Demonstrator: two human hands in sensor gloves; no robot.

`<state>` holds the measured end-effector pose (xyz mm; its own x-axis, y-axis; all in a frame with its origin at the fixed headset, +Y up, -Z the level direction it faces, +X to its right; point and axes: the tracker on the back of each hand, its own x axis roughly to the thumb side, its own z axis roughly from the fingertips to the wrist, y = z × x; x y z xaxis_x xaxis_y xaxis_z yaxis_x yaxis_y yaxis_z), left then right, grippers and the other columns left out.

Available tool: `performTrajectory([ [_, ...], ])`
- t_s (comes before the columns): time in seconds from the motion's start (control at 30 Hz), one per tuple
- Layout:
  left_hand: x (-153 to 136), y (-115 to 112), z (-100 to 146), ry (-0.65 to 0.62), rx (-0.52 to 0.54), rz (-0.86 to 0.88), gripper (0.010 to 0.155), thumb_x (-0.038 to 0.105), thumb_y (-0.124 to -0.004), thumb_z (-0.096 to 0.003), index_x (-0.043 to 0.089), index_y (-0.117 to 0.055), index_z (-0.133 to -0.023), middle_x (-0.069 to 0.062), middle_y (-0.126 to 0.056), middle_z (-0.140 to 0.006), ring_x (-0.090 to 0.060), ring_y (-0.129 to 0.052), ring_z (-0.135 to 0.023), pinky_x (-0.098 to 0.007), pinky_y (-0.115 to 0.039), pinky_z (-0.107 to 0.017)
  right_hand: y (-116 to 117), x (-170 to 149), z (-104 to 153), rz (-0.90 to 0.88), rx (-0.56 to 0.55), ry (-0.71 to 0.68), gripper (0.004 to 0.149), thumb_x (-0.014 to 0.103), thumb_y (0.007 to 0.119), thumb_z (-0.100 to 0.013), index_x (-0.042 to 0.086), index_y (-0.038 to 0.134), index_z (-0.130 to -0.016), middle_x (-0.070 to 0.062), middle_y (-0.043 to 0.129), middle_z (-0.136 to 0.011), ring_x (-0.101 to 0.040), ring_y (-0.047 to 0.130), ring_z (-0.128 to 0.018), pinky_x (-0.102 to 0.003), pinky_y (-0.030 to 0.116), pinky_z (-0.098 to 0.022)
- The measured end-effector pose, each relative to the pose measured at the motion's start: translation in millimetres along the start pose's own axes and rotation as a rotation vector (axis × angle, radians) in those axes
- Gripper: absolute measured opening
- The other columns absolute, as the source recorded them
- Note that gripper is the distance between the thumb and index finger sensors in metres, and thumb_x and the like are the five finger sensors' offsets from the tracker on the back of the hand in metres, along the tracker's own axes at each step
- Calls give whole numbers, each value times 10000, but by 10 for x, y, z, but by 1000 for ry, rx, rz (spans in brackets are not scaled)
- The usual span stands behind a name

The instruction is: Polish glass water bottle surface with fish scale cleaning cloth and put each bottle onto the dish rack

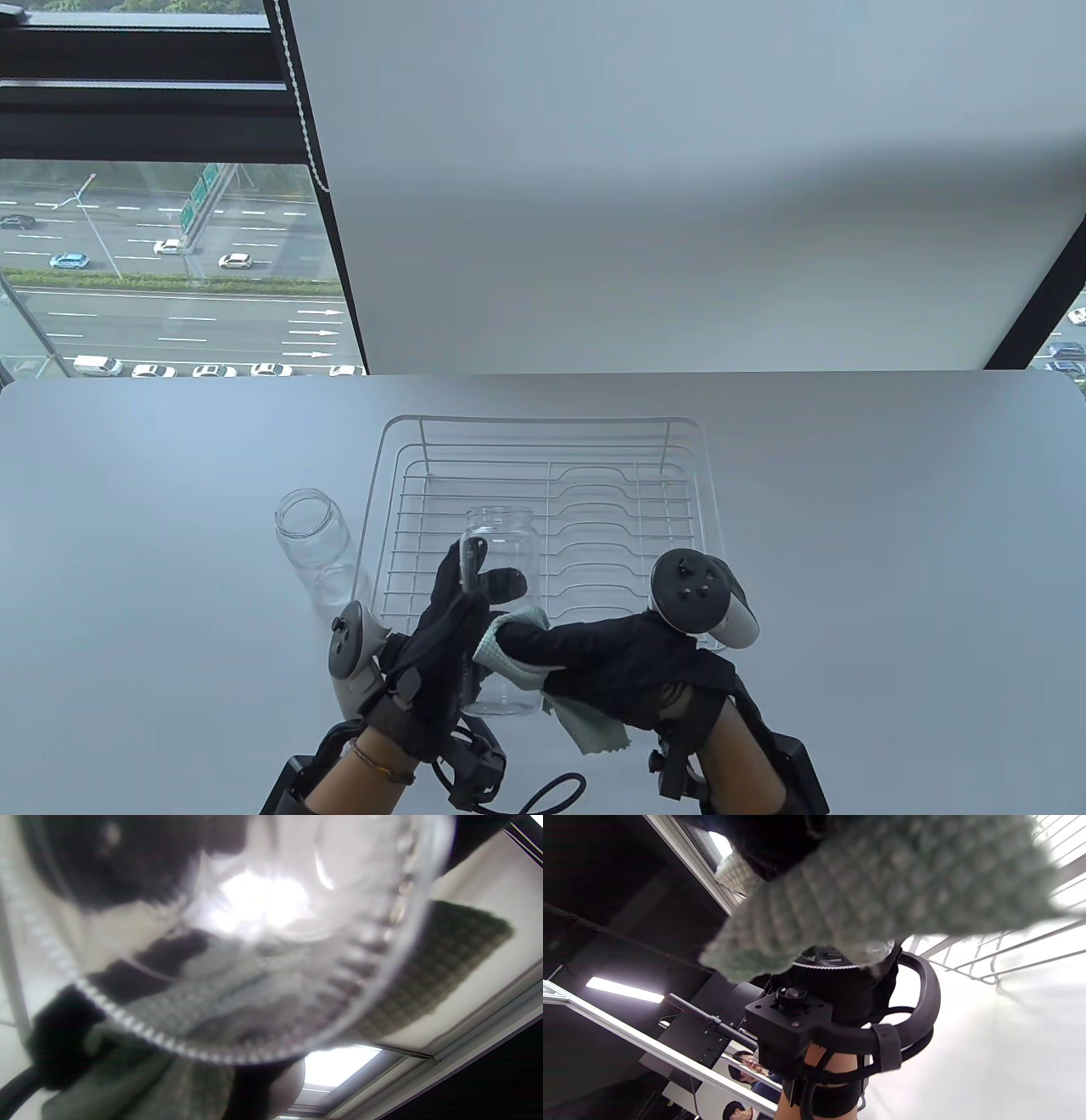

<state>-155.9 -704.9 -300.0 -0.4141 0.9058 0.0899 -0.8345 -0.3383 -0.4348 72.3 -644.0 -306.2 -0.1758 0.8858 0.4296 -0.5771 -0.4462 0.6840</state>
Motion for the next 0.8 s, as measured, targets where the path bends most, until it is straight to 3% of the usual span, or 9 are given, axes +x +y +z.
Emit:
performTrajectory([
  [0.13, -50, -60, -16, 35, -72, -6, 981, 677, -734, -539, 192, -108, -1118, -245, -423, -1089, -503, -852, -741, -611, -810, -506, -43, 1, 103, 141, -498, 18, 561, 360, 717, -569, 514, 489, -1058, -145, 829, -816, -286, 939, -586, -455, 827, -452],
  [0.2, -58, -77, -4, 31, -42, -8, 984, 683, -736, -534, 188, -120, -1120, -241, -451, -1081, -498, -865, -731, -605, -820, -497, -53, 3, 94, 125, -406, 3, 559, 360, 705, -570, 529, 482, -1054, -151, 825, -791, -265, 953, -561, -436, 859, -420],
  [0.3, -36, -29, -8, 11, -11, 11, 981, 679, -737, -535, 188, -121, -1120, -244, -446, -1082, -500, -861, -734, -609, -815, -499, -22, 12, 35, 4, 57, 16, 542, 339, 743, -573, 536, 537, -1035, -181, 832, -769, -277, 973, -546, -439, 876, -401],
  [0.43, -31, -26, 3, 11, -9, 12, 983, 679, -739, -534, 192, -119, -1119, -245, -430, -1087, -501, -855, -737, -611, -811, -502, -29, 23, 27, 19, -6, 5, 543, 335, 765, -565, 521, 561, -1033, -187, 864, -733, -283, 998, -514, -437, 895, -369],
  [0.47, -33, -33, -1, 18, -11, 4, 973, 679, -745, -528, 192, -144, -1119, -246, -454, -1079, -502, -863, -730, -611, -815, -496, -46, 26, 46, 25, -62, 10, 549, 333, 756, -573, 520, 539, -1041, -186, 852, -751, -290, 988, -532, -442, 887, -384],
  [0.57, -67, -90, -4, 37, -61, -20, 981, 680, -735, -537, 190, -114, -1118, -245, -429, -1088, -501, -857, -737, -607, -813, -506, -56, -11, 129, 122, -518, 15, 563, 350, 734, -567, 500, 506, -1059, -145, 862, -777, -272, 988, -546, -428, 897, -392],
  [0.63, -94, -77, 12, 48, -16, 0, 988, 681, -741, -530, 184, -126, -1121, -247, -456, -1079, -501, -868, -723, -607, -820, -493, -58, -23, 98, 124, -374, 6, 553, 352, 711, -573, 523, 498, -1054, -156, 834, -774, -265, 977, -530, -406, 909, -368],
  [0.73, -84, -19, 3, 33, -2, 20, 983, 679, -735, -536, 186, -116, -1119, -249, -428, -1087, -501, -859, -733, -608, -813, -502, -16, -27, 35, -29, 11, 42, 547, 340, 734, -579, 528, 516, -1044, -190, 822, -753, -281, 977, -524, -419, 906, -365],
  [0.8, -72, -23, 3, 34, -15, 4, 987, 680, -741, -532, 186, -126, -1124, -246, -453, -1082, -501, -865, -728, -608, -816, -498, -13, -34, 20, -52, 27, 37, 546, 340, 751, -569, 532, 542, -1035, -195, 838, -727, -277, 987, -495, -416, 911, -341],
])
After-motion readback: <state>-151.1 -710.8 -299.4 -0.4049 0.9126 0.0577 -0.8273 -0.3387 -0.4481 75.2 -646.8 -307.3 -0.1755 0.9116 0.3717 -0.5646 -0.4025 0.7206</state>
